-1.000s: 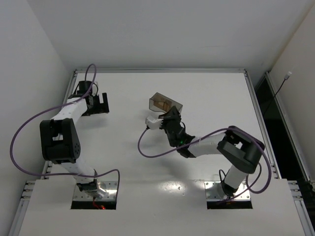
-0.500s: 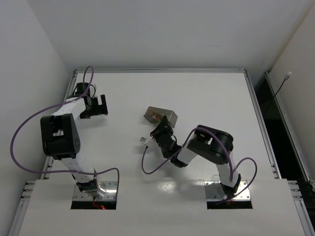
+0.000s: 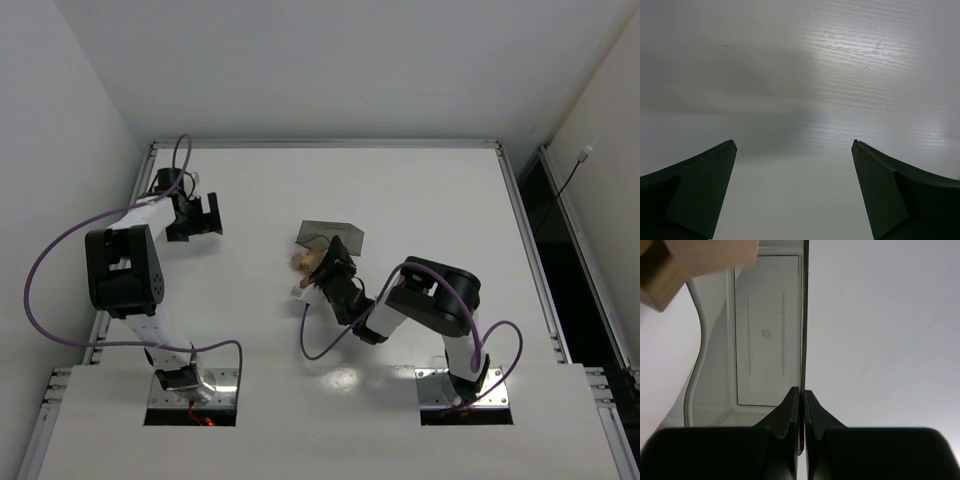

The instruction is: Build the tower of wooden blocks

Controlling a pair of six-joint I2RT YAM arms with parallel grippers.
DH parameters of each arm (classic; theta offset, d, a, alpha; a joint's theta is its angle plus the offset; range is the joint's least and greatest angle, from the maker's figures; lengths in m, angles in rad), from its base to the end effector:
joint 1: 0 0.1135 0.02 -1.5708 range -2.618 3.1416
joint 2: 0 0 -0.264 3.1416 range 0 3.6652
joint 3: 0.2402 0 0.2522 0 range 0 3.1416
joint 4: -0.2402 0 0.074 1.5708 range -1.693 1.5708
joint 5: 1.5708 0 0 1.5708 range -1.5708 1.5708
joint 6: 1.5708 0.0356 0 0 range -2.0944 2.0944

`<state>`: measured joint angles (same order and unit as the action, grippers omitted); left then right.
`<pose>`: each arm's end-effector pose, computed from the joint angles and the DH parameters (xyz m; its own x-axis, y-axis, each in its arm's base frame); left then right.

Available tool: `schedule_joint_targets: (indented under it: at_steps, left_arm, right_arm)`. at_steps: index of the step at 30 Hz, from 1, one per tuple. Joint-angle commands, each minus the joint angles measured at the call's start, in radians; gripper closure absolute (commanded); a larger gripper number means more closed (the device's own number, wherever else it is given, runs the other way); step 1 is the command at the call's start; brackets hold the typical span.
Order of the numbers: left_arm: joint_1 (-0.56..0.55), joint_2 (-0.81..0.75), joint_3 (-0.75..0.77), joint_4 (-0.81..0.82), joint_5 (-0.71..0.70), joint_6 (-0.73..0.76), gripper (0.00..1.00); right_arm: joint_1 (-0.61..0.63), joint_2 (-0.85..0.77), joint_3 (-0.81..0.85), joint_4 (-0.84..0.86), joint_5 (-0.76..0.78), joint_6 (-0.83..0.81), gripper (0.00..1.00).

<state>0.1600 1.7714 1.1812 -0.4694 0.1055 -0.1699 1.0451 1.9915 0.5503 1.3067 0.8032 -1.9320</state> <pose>0.3590 0.0541 0.1903 -0.8304 -0.3043 -0.4667 -0.2516 0.9522 -0.1732 0.1811 0.2612 0.1061 0.2509 -0.8620 0.4405 0.0229 -0.4496 -0.8929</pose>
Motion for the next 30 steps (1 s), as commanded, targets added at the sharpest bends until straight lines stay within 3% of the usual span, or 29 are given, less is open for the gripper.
schedule_joint_targets:
  at_steps: [1, 9, 13, 15, 16, 17, 18, 19, 20, 22, 25, 30]
  left_arm:
    - [0.013, 0.002, 0.044, 0.014, 0.022, -0.013, 0.01]
    - [0.013, 0.011, 0.054, 0.005, 0.031, -0.013, 0.01]
    - [0.013, -0.003, 0.038, 0.017, 0.031, 0.0, 0.01]
    - [0.013, -0.035, 0.011, 0.044, 0.031, 0.009, 0.01]
    - [0.013, -0.044, 0.011, 0.054, 0.031, 0.009, 0.01]
    - [0.013, -0.062, -0.003, 0.067, 0.031, 0.02, 0.01]
    - [0.013, -0.072, -0.015, 0.068, 0.031, 0.02, 0.01]
    - [0.013, -0.072, -0.015, 0.077, 0.031, 0.032, 0.01]
    - [0.001, -0.087, -0.025, 0.077, 0.042, 0.044, 0.01]
    - [-0.008, -0.099, -0.025, 0.087, 0.042, 0.044, 0.01]
    - [-0.03, -0.125, -0.051, 0.115, 0.08, 0.044, 0.01]
    - [-0.048, -0.144, -0.071, 0.136, 0.131, 0.053, 0.01]
  right_arm:
    - [0.007, -0.031, 0.032, 0.509, 0.005, -0.056, 1.0]
    - [-0.002, 0.0, 0.148, 0.509, 0.024, -0.047, 1.0]
    - [-0.051, 0.0, 0.238, 0.484, 0.129, 0.016, 1.0]
    - [-0.051, -0.067, 0.249, 0.317, 0.215, 0.164, 1.0]
    - [-0.051, -0.1, 0.26, 0.078, 0.246, 0.247, 1.0]
    - [-0.062, -0.179, 0.301, -0.098, 0.295, 0.482, 1.0]
    - [-0.071, -0.18, 0.339, -0.335, 0.295, 0.648, 1.0]
    - [-0.071, -0.271, 0.397, -0.928, 0.256, 0.849, 1.0]
    - [-0.094, -0.295, 0.566, -1.188, 0.114, 1.239, 1.0]
    - [-0.157, -0.283, 0.695, -1.569, -0.058, 1.446, 1.0]
    - [-0.25, -0.296, 0.752, -1.685, -0.28, 1.585, 1.0]
    - [-0.382, -0.344, 0.743, -1.744, -0.511, 1.725, 1.0]
